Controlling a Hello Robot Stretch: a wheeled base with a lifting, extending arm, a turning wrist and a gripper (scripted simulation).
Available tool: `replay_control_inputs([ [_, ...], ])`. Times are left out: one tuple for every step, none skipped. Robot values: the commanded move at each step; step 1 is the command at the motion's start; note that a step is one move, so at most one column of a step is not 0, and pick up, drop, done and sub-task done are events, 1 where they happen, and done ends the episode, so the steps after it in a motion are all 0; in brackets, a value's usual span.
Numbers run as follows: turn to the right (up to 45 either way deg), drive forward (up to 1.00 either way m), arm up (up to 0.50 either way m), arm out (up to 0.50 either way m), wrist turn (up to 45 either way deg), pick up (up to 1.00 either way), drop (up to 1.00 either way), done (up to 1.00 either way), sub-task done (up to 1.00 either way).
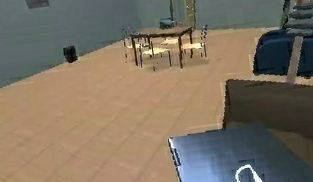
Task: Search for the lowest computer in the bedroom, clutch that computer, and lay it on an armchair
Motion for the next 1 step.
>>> replay_control_inputs([
  [-30.0,0.0,0.0,0.0,0.0,0.0,0.0,0.0,0.0],
])
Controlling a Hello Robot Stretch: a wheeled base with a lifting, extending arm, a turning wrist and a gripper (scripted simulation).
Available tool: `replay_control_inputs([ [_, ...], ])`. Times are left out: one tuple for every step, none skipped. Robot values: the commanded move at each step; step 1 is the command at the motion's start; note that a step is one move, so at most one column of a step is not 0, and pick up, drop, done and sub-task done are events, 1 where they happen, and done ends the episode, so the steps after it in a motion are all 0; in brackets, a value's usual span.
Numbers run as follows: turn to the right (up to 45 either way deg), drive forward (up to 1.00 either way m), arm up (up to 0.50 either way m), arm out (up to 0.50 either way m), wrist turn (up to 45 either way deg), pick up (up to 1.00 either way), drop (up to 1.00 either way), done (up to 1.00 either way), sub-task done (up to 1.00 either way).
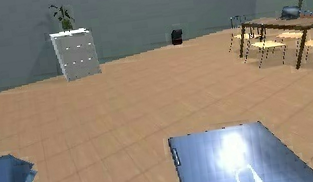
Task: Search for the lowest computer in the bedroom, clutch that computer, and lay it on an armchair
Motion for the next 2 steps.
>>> replay_control_inputs([
  [0.0,0.45,0.0,0.0,0.0,0.0,0.0,0.0,0.0],
  [9.0,0.0,0.0,0.0,0.0,0.0,0.0,0.0,0.0],
])
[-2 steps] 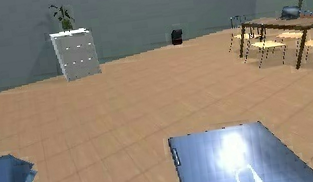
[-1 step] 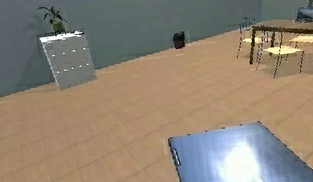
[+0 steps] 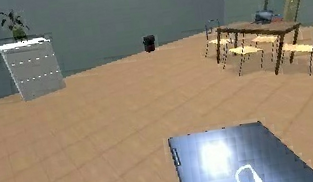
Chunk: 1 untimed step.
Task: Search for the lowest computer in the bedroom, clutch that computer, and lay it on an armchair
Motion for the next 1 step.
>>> replay_control_inputs([
  [0.0,0.3,0.0,0.0,0.0,0.0,0.0,0.0,0.0],
])
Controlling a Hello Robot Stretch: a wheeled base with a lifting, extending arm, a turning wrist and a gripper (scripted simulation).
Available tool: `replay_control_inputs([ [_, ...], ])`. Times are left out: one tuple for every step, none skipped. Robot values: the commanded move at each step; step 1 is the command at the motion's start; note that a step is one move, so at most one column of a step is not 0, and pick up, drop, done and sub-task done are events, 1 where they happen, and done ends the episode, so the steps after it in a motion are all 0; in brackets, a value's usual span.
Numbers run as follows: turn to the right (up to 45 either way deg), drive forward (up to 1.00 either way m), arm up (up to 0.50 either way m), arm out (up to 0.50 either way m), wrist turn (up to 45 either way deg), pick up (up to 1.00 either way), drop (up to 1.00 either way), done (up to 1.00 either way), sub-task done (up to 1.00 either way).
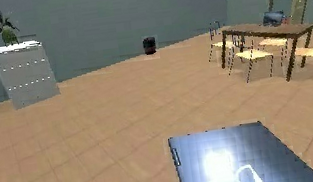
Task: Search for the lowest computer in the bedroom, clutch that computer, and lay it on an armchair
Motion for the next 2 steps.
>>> replay_control_inputs([
  [45.0,0.0,0.0,0.0,0.0,0.0,0.0,0.0,0.0],
  [3.0,0.0,0.0,0.0,0.0,0.0,0.0,0.0,0.0],
])
